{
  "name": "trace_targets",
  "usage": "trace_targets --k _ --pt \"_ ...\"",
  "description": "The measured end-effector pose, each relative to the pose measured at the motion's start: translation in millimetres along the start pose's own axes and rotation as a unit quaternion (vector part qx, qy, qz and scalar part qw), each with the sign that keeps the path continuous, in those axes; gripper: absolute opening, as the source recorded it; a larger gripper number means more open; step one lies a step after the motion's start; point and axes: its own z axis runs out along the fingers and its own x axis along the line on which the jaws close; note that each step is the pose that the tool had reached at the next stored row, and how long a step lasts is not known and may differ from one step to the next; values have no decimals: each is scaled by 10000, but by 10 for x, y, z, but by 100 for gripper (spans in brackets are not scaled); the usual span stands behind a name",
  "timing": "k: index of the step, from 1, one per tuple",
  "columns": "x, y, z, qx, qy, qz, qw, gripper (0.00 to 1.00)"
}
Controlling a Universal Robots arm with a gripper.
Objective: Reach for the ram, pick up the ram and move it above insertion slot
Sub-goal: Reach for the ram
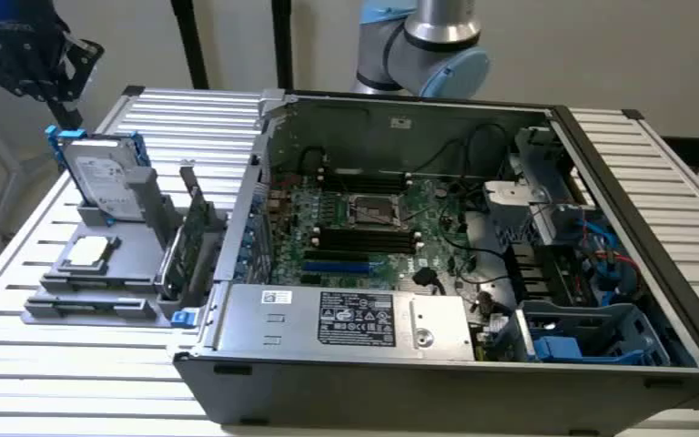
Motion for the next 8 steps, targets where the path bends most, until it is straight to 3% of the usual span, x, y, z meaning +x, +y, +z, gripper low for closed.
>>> trace_targets --k 8 --pt "0 0 0 0 0 0 10000 11"
